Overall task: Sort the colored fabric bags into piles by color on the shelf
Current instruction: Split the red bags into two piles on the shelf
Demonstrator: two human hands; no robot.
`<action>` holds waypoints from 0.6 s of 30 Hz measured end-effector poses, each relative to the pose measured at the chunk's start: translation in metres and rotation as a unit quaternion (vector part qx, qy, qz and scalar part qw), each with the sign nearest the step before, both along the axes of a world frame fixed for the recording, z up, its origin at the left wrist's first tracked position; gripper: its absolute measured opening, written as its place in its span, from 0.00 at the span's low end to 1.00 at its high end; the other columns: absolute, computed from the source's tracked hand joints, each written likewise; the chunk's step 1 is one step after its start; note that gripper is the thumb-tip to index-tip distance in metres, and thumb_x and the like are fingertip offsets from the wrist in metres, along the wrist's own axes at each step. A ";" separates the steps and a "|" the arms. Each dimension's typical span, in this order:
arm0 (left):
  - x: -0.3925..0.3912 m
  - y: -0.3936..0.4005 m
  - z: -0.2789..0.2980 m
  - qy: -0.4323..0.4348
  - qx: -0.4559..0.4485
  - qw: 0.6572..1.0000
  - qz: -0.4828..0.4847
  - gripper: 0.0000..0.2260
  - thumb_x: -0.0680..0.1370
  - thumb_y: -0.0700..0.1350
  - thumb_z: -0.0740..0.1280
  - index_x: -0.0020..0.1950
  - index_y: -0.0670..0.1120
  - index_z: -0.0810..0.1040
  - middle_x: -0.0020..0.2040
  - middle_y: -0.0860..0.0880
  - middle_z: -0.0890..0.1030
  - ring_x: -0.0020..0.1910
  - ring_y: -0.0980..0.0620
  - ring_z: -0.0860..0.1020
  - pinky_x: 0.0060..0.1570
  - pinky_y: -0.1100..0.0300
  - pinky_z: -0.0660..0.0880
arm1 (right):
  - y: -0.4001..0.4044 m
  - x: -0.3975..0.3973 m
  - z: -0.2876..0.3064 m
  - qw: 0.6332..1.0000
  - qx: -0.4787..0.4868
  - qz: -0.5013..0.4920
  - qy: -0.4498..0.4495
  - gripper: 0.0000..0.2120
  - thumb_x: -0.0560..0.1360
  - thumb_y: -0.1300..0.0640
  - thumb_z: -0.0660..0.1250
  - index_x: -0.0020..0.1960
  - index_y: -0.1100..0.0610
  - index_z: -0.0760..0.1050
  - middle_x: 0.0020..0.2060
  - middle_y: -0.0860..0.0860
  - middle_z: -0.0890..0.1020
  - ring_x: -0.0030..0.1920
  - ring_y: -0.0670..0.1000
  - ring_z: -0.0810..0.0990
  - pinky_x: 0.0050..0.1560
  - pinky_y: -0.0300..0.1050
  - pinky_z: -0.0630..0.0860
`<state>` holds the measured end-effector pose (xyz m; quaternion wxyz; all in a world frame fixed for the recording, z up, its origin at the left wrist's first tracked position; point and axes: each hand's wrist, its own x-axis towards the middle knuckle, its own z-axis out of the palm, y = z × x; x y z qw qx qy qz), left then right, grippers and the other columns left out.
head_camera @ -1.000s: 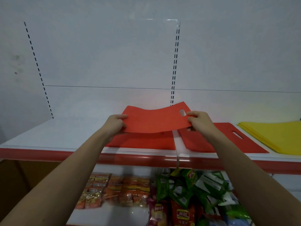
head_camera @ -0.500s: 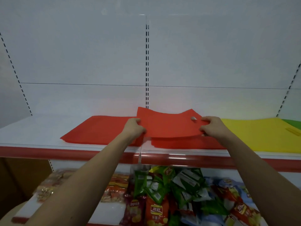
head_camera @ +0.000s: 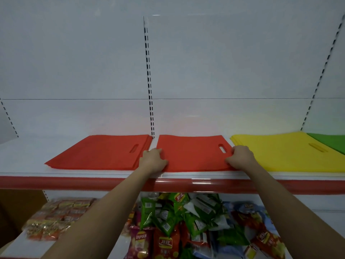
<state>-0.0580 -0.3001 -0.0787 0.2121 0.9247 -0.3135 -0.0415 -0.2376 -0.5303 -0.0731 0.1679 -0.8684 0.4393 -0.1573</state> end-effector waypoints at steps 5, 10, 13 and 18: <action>0.003 0.000 0.014 -0.041 -0.021 0.999 0.008 0.29 0.80 0.54 0.63 0.79 0.49 0.60 0.79 0.46 0.60 0.77 0.41 0.55 0.71 0.46 0.60 | 0.001 -0.001 0.016 0.997 -0.027 -0.012 -0.074 0.23 0.76 0.45 0.68 0.66 0.57 0.73 0.64 0.61 0.72 0.65 0.63 0.70 0.61 0.54 0.71; 0.008 0.015 0.021 -0.076 -0.029 0.997 0.006 0.27 0.80 0.54 0.62 0.78 0.51 0.63 0.77 0.47 0.64 0.75 0.41 0.58 0.70 0.45 0.61 | 0.014 0.007 0.030 0.993 -0.006 0.023 -0.113 0.15 0.75 0.54 0.66 0.59 0.57 0.76 0.54 0.56 0.81 0.56 0.59 0.78 0.54 0.50 0.75; 0.012 0.030 0.023 -0.099 -0.047 0.994 0.016 0.20 0.79 0.55 0.62 0.71 0.52 0.72 0.70 0.48 0.72 0.70 0.43 0.64 0.66 0.46 0.64 | 0.029 0.016 0.034 0.992 -0.015 0.038 -0.118 0.09 0.76 0.53 0.63 0.51 0.56 0.77 0.52 0.56 0.81 0.54 0.60 0.78 0.51 0.48 0.74; 0.025 0.063 0.033 -0.139 -0.097 0.985 0.036 0.08 0.75 0.53 0.62 0.48 0.54 0.79 0.50 0.53 0.81 0.56 0.48 0.74 0.57 0.51 0.71 | 0.061 0.040 0.043 0.990 -0.044 0.078 -0.112 0.11 0.76 0.49 0.62 0.39 0.54 0.74 0.44 0.57 0.82 0.49 0.61 0.79 0.48 0.48 0.73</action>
